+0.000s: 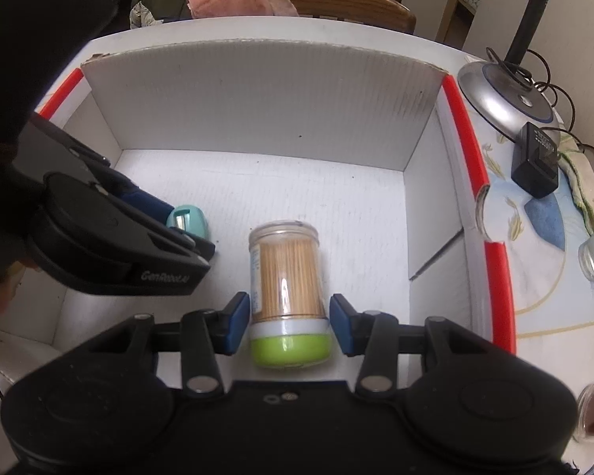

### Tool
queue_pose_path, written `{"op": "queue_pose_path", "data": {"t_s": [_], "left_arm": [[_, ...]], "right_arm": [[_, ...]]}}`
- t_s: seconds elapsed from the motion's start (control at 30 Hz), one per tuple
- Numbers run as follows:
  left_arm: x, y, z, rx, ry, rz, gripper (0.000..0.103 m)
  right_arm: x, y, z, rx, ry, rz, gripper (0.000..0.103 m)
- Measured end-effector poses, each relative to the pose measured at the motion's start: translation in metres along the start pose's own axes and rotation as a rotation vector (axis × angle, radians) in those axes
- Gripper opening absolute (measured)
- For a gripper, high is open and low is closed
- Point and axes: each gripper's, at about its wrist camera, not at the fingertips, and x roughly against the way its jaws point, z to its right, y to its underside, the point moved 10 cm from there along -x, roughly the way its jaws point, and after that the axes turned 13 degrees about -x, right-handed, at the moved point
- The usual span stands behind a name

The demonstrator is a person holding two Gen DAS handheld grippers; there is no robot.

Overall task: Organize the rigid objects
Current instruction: 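Lower and release the sharpener and toothpick jar inside the box with both tools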

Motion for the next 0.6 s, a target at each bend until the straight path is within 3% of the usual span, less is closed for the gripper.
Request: {"op": "queue_pose_path", "data": {"t_s": [0.27, 0.6], "left_arm": [[0.016, 0.006, -0.005, 0.024, -0.006, 0.030, 0.043], [0.060, 0.013, -0.004, 0.066, -0.018, 0.143, 0.043]], "right_arm": [[0.011, -0.003, 0.000, -0.015, -0.015, 0.026, 0.049], [0.039, -0.004, -0.003, -0.019, -0.049, 0.080, 0.054]]}}
